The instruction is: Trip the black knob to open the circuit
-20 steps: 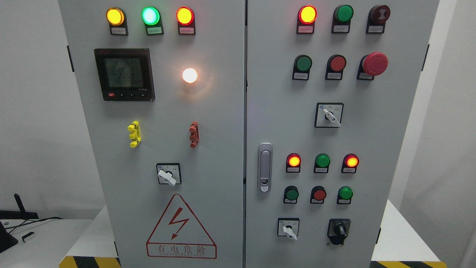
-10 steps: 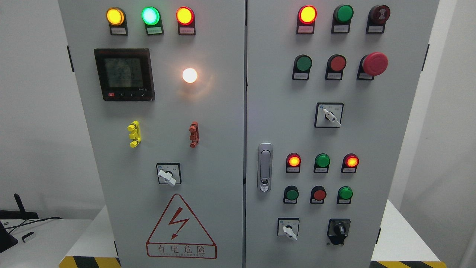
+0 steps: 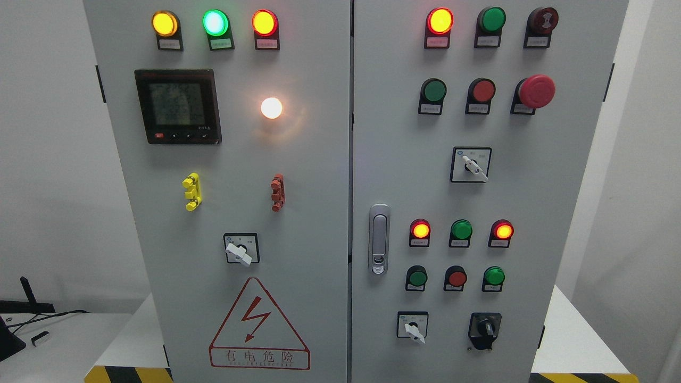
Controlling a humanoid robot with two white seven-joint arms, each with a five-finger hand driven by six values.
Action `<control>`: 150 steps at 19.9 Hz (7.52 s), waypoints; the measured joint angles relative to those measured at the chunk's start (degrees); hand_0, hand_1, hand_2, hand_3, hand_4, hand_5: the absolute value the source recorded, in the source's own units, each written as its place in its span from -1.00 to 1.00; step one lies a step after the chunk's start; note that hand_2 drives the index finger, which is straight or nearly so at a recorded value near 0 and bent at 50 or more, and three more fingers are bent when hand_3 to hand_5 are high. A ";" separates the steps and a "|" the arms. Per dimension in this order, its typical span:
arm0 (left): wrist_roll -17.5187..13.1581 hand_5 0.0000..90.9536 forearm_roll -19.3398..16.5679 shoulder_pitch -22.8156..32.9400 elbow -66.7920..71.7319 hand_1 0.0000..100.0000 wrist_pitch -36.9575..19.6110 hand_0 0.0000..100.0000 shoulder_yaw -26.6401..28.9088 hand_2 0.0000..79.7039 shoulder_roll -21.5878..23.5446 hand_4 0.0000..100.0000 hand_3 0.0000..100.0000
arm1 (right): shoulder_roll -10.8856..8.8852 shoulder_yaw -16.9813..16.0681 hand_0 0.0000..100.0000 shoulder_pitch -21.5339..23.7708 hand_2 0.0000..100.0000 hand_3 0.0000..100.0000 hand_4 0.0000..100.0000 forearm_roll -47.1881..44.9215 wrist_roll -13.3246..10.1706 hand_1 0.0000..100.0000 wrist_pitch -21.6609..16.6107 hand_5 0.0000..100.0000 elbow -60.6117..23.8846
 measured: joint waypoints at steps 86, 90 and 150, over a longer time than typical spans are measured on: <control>0.00 -1.00 0.00 -0.01 0.00 -0.22 0.00 -0.76 0.00 -1.00 0.00 -1.00 -1.00 | 0.00 -4.97 -0.33 -11.67 -0.18 0.86 1.00 10.32 -1.40 0.39 3.91 1.00 -83.81; 0.00 -1.00 0.00 0.00 0.00 -0.22 0.00 -0.76 0.00 -1.00 0.00 -1.00 -1.00 | 0.00 -4.61 -0.34 -13.36 -0.18 0.86 1.00 10.51 -1.44 0.40 4.49 1.00 -82.88; 0.00 -1.00 0.00 -0.01 0.00 -0.22 0.00 -0.76 0.00 -1.00 0.00 -1.00 -1.00 | 0.00 -0.96 -0.24 -20.05 -0.12 0.92 1.00 13.09 -1.26 0.36 10.22 1.00 -77.00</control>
